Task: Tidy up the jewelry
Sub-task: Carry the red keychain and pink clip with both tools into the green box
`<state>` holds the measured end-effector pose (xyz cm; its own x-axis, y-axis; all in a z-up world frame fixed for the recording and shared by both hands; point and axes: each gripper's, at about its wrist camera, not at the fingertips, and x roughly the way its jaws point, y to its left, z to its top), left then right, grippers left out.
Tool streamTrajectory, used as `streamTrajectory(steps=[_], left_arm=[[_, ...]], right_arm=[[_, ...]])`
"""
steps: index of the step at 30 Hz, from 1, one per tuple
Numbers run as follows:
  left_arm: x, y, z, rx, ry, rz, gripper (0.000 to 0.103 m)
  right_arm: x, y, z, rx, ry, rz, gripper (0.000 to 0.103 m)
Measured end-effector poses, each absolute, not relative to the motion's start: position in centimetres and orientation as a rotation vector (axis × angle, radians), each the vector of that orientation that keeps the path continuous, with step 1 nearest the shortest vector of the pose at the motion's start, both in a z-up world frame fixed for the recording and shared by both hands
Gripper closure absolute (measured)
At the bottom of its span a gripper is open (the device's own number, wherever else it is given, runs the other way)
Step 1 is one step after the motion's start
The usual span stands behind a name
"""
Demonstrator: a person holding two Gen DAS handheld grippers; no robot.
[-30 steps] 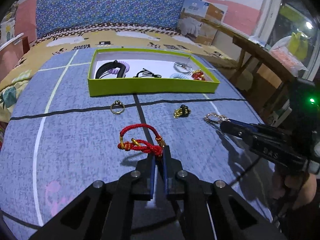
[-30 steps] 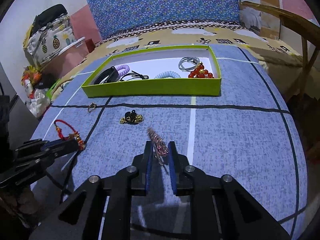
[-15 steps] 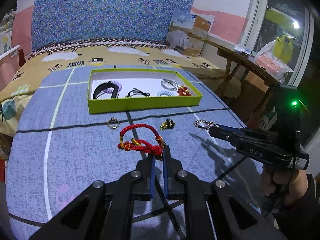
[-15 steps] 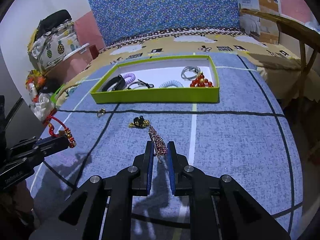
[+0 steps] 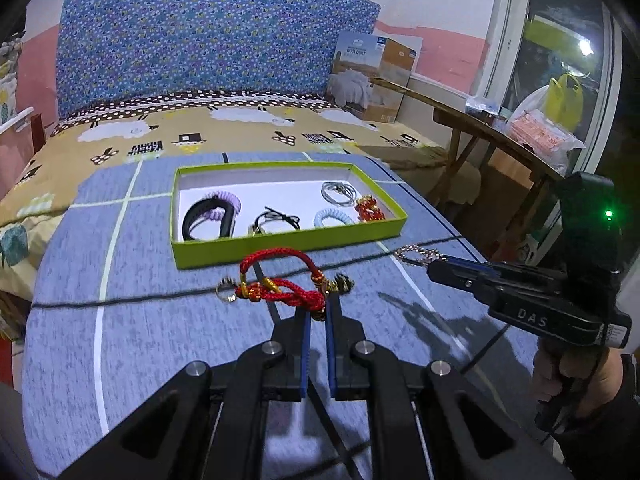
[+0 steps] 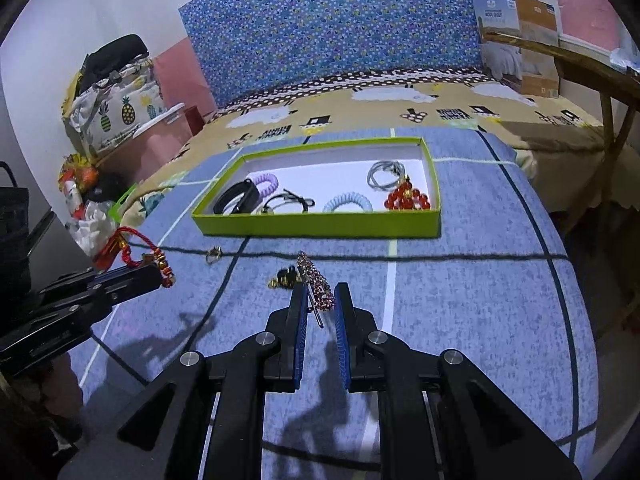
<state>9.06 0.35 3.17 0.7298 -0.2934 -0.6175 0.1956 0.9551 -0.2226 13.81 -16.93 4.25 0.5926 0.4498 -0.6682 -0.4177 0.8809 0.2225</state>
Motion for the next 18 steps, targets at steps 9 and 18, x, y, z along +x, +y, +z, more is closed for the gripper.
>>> streamTrajectory(steps=[9,18], left_arm=[[13.9,1.0,3.7,-0.107,0.695,-0.258,0.096],[19.9,1.4,3.5,-0.064,0.697,-0.23,0.096]], right_arm=[[17.2,-15.6,5.5,0.032,0.763,0.525,0.089],[22.4,-14.2,5.6,0.008,0.757,0.519,0.089]])
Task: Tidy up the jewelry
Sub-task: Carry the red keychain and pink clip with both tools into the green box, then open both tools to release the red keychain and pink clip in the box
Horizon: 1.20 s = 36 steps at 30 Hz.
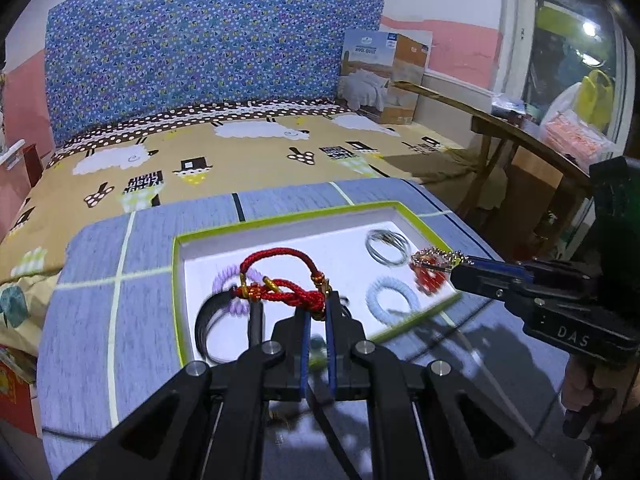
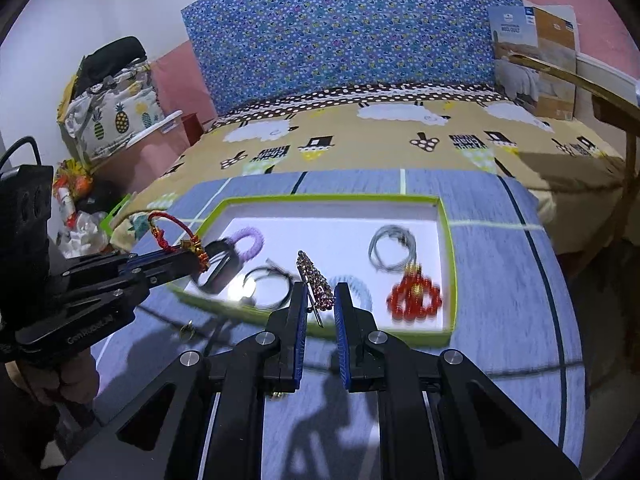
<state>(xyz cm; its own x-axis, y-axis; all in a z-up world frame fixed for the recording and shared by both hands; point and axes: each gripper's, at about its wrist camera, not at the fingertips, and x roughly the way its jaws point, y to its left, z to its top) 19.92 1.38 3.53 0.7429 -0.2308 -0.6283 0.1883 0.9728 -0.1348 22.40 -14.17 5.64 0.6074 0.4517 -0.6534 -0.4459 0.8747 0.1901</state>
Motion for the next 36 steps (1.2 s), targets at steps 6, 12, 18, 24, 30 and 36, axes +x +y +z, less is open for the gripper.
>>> streamTrajectory(steps=[6,12,18,24,30,36], left_arm=[[24.1,1.5,2.7,-0.059,0.736,-0.216,0.096],[27.3,1.4,1.4,-0.055,0.787,-0.209,0.096],[29.0,1.4,-0.2,-0.074,0.844,-0.212,0.096],[29.7,1.0,-1.0,-0.091,0.88,-0.229,0.095],[29.9,0.8,-1.3,-0.094,0.892,-0.234,0.095],[29.5,1.0,-1.2,-0.119,0.888,-0.235,0.078]], right_arm=[[26.3,-13.0,4.7,-0.01,0.779,0.508,0.089],[29.6,-12.3,2.9,-0.006,0.823,0.492,0.089],[31.3,-11.8,1.9,-0.012,0.855,0.487,0.089],[32.1,-11.3,1.0,-0.023,0.881,0.485,0.089],[32.4,-11.1,0.7,-0.036,0.9,0.483,0.089],[32.1,-11.1,0.6,-0.057,0.903,0.478,0.085]])
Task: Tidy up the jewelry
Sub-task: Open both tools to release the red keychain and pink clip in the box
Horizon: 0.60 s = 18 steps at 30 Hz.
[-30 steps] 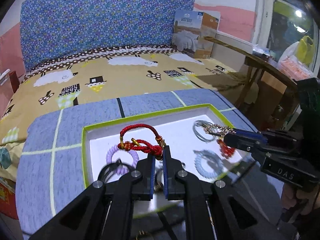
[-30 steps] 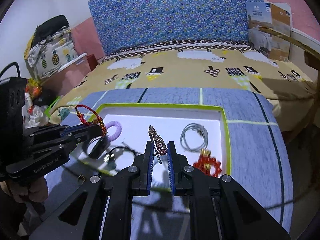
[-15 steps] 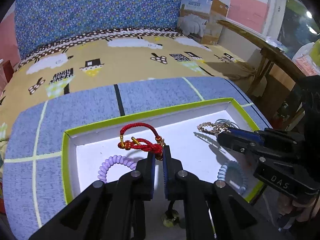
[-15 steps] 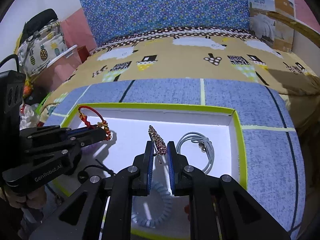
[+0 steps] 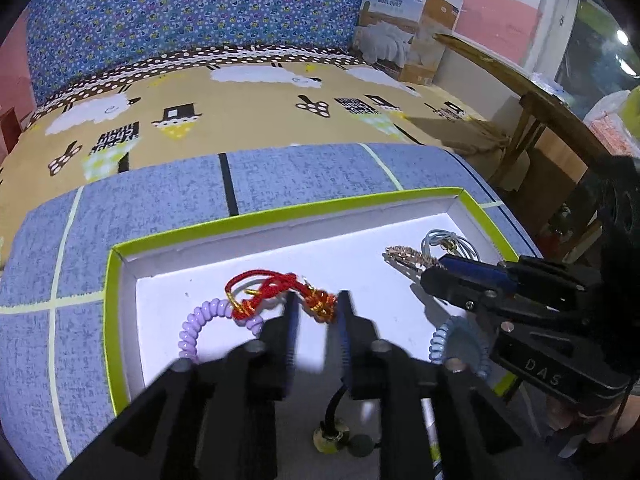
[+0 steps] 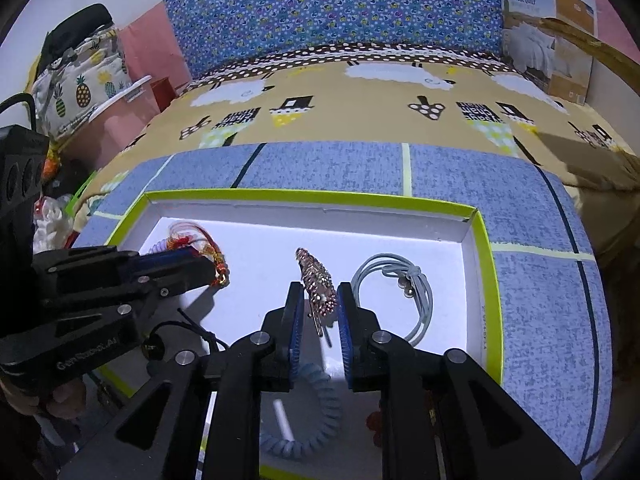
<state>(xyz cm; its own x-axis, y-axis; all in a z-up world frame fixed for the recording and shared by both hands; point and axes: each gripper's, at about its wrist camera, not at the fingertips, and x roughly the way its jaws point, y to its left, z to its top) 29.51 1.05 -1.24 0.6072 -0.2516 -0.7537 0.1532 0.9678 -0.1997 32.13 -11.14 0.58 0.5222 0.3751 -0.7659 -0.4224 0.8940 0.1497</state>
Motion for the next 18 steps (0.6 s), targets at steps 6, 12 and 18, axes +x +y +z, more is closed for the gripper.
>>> streamTrajectory(steps=[6,12,18], left_arm=[[28.5,1.5,-1.2,-0.14,0.885,-0.235,0.077],[27.3,1.7,-0.6,-0.139,0.868,-0.238,0.071],[25.4,2.4,0.4,-0.148,0.837,-0.237,0.071]], right_arm=[[31.3,-11.2,1.0,-0.075,0.891,0.482,0.085],[30.3,-11.3,1.7,-0.081,0.87,0.493,0.069],[29.0,-11.8,2.4,-0.073,0.855,0.494,0.066]])
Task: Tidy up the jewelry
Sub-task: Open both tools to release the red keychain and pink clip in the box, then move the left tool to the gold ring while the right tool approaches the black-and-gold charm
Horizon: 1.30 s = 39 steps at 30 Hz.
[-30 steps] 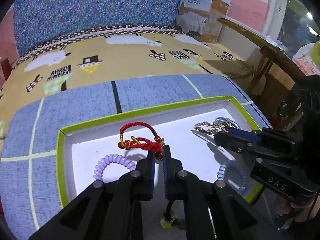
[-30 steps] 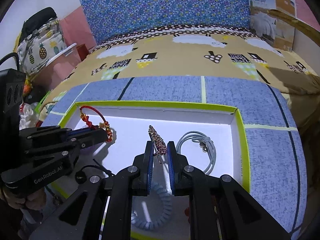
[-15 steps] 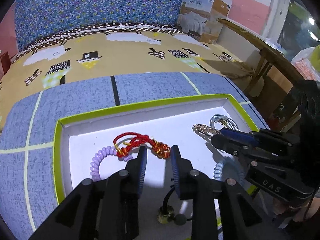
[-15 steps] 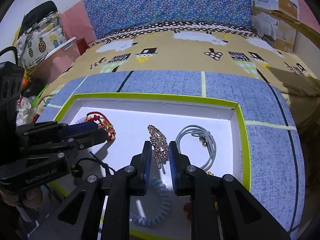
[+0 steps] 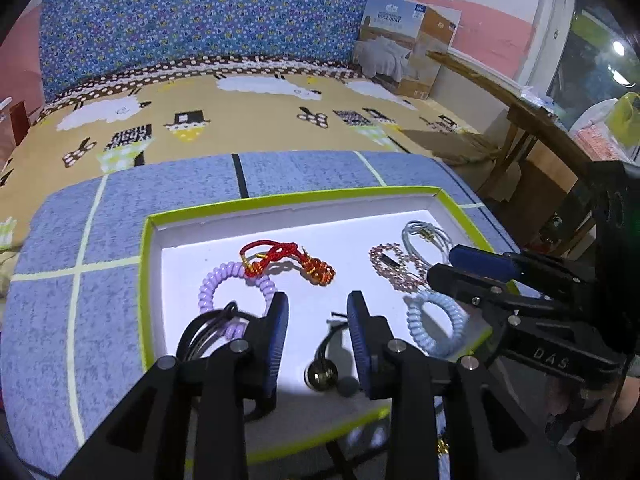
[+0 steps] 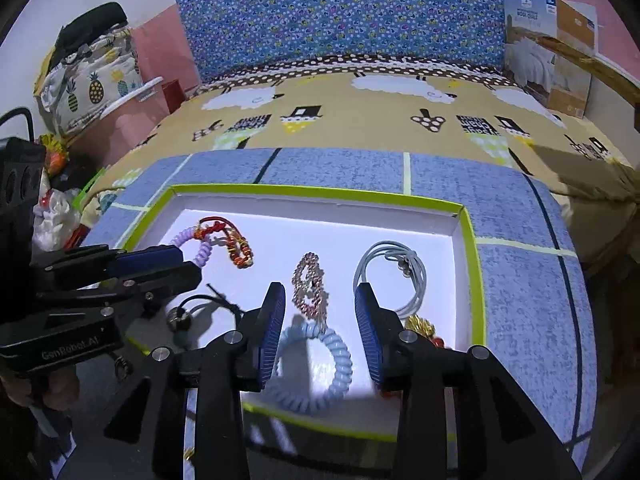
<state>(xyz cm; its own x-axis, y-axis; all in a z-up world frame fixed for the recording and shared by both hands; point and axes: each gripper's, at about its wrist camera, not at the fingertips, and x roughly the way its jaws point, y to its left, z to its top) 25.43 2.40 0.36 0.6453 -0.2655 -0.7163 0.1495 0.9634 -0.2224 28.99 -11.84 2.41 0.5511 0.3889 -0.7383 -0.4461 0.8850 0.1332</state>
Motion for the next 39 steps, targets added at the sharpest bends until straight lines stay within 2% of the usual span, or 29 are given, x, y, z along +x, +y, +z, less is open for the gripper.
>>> streamTrajectory(steps=[11,25,39], left_arm=[[18.3,2.7,3.2,-0.149,0.713,-0.247,0.071],[7.8,1.4,3.7,-0.095,0.63,-0.226,0.071],[4.7,2.0,2.3,-0.113,0.65,-0.189,0.071]], right_arm=[[22.1,-14.3,5.0,-0.031,0.767,0.513,0.066],[12.0,-16.4,5.7,0.005,0.704,0.532,0.066],[8.8,-16.1,5.2,-0.013,0.707,0.538,0.066]])
